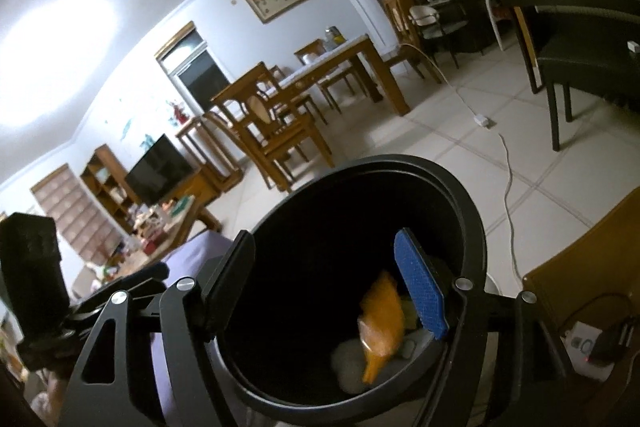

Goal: Collect trash
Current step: 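Move right tool over the bin and release the orange bag, then release the white tissue ball into the bin with left tool, then grasp the battery card with left tool while right tool grasps yellow wrapper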

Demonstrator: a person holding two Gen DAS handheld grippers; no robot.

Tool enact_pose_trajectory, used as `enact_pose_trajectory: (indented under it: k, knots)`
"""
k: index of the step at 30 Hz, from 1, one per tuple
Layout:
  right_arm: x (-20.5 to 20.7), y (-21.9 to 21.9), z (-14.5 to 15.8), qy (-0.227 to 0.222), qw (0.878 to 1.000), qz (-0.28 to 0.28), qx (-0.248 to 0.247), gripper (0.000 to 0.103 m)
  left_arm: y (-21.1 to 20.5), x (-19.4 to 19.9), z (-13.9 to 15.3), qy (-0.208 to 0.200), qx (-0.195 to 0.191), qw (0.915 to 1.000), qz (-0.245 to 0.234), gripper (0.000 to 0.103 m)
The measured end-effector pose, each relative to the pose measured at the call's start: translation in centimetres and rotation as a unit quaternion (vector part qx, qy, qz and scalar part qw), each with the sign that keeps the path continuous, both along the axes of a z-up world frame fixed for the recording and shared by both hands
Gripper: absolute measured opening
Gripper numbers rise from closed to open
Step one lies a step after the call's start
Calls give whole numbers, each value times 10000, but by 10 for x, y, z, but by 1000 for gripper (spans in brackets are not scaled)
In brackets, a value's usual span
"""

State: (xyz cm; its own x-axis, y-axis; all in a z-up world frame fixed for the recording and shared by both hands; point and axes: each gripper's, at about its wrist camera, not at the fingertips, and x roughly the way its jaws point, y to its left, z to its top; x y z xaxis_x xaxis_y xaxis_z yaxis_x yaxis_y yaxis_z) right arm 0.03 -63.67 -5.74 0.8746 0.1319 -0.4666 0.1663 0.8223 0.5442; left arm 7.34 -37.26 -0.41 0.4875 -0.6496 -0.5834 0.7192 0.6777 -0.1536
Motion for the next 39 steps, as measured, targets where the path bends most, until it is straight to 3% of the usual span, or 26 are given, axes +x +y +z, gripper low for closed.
enact_pose_trajectory:
  k: [5,16,21,26,29,31,34,39]
  knots:
    - [-2,23,11,-22,9999,167,-10,72,24,-7,9,-69,-1,9999,147,89]
    - [30,135,35,203,9928,1163,-186,72,161,-13,18,-78,-65,9918,1272,91]
    - [52,210,39,494,9784,1997,-200,77,240,-7,10,114,40,9773,2113,91]
    - [69,297,35,835,9555,2821,-195,79,292,14,-21,569,779,9559,2775,91]
    - [79,337,31,1075,9445,3096,-209,79,310,26,-39,921,885,9495,2865,91]
    - [85,355,26,1257,9381,3216,-249,79,309,29,-45,1001,941,9507,2781,91]
    - [95,385,17,1546,9297,3324,-352,79,311,36,-53,1034,987,9527,2682,91]
    - [112,398,9,1761,9254,3309,-568,79,313,42,-64,916,1121,9545,2608,90]
